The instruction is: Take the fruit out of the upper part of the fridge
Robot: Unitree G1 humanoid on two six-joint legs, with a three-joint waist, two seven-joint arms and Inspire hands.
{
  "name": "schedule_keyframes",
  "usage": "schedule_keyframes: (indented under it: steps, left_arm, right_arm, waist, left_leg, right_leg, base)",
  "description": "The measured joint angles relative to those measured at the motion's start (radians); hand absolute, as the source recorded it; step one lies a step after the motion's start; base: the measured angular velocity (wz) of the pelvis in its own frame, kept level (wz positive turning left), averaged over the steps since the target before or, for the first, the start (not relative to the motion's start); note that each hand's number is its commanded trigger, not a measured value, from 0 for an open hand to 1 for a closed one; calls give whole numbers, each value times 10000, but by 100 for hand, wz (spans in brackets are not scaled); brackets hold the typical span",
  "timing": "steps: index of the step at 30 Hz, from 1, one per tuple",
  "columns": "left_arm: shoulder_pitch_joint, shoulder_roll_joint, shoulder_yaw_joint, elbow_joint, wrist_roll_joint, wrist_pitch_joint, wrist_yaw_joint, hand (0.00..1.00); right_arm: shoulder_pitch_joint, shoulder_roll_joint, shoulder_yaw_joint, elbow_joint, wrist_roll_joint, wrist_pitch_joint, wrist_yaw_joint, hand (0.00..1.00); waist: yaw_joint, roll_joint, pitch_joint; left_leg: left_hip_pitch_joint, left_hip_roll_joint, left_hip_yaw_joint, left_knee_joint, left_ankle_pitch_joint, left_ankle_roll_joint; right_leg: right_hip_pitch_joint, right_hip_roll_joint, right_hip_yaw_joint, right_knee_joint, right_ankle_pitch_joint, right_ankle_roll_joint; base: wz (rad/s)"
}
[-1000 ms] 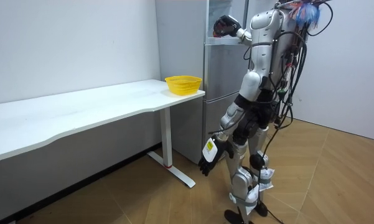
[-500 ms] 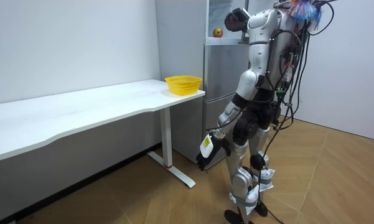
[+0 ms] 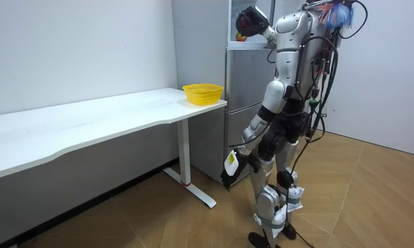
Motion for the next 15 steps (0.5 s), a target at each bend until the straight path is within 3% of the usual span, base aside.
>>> schedule_keyframes:
  steps: [7, 9, 12, 15]
  left_arm:
    - [-97, 90, -194, 0, 60, 6, -89, 0]
    - [-151, 81, -209, -2, 81, 15, -139, 0]
    - [-262, 117, -390, 0, 69, 31, -151, 0]
    - [-341, 129, -416, 0, 0, 102, -159, 0]
  right_arm:
    - [-785, 105, 1016, 373, -622, -56, 377, 100]
    - [-932, 162, 1312, 865, -757, -14, 548, 100]
    - [-963, 209, 1659, 1447, -814, 52, 647, 100]
    - [-1060, 247, 2041, 2228, -993, 82, 651, 100]
  waist:
    - [337, -43, 26]
    - [551, 25, 74]
    - [798, 194, 210]
    - [853, 250, 253]
  left_leg:
    - [-16, -1, -182, -1, -9, 9]
    - [-8, -1, -212, -7, -10, 7]
    - [-15, -11, -259, -50, -10, 7]
    - [-29, -19, -337, -42, -5, 4]
  right_leg:
    - [52, 10, -102, -29, 28, 23]
    - [80, 9, -148, -48, 29, 24]
    - [99, -6, -257, -44, 30, 26]
    - [106, -10, -275, -38, 29, 26]
  base:
    - [8]
    - [5]
    - [4]
    - [7]
